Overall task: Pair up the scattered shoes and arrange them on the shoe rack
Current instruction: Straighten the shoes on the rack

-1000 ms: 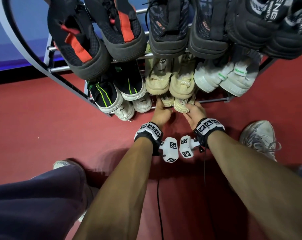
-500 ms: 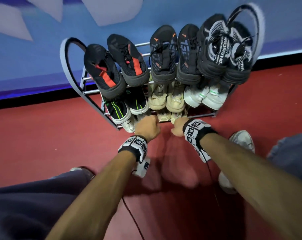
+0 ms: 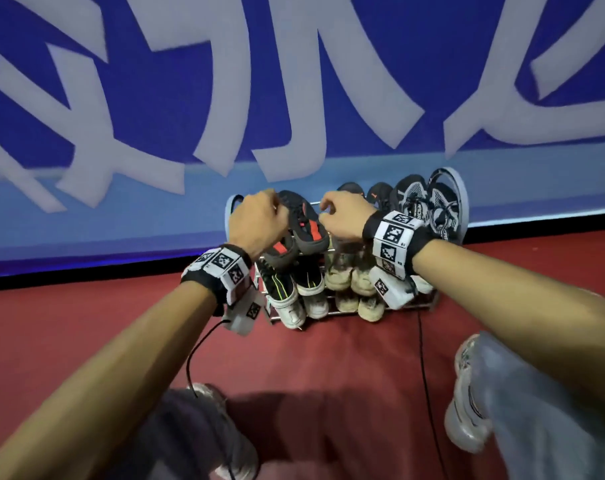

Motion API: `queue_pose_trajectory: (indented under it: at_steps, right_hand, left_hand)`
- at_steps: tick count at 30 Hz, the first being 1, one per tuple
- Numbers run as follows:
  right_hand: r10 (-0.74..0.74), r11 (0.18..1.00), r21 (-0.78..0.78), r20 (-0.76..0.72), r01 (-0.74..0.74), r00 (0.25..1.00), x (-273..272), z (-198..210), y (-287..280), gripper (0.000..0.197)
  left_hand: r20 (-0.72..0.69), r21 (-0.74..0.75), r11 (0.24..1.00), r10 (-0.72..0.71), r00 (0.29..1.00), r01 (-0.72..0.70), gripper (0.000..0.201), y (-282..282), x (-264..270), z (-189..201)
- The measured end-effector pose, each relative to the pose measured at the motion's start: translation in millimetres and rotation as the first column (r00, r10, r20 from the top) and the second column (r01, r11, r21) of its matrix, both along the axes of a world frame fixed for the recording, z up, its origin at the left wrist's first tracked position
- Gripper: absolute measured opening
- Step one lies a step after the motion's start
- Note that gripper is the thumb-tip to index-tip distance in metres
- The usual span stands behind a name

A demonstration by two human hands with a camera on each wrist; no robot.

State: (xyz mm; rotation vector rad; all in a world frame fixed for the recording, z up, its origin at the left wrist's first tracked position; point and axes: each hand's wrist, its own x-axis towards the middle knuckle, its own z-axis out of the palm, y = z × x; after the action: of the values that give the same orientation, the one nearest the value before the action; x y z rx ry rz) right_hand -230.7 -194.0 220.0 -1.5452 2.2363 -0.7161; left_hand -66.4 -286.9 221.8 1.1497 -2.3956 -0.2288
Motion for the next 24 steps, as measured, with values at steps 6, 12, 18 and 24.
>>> queue_pose_trajectory:
  at_steps: [6, 12, 18, 24]
  right_hand:
    - [-0.03, 0.997, -0.061, 0.165, 0.041, 0.986, 5, -6, -26, 0.023]
    - [-0.028, 0.999, 0.03, 0.138, 0.024, 0.99, 10, -38, -81, 0.02]
    - [-0.041, 0.966, 0.255, 0.044, 0.029, 0.998, -1, -85, -109, 0.063]
    - [-0.055, 0.96, 0.274, 0.002, 0.052, 0.998, -25, -105, -134, 0.07]
  left_hand:
    - [-0.128, 0.13, 0.991, 0.001, 0.992, 0.016, 0.016, -21, 15, -18]
    - [0.051, 0.159, 0.987, -0.048, 0.998, 0.04, 0.012, -48, 15, -41]
    - [0.036, 0.417, 0.9, 0.123, 0.992, -0.127, 0.018, -64, 17, -78]
    - [0.062, 0.64, 0.74, 0.219, 0.974, -0.207, 0.052, -107, 1, -135]
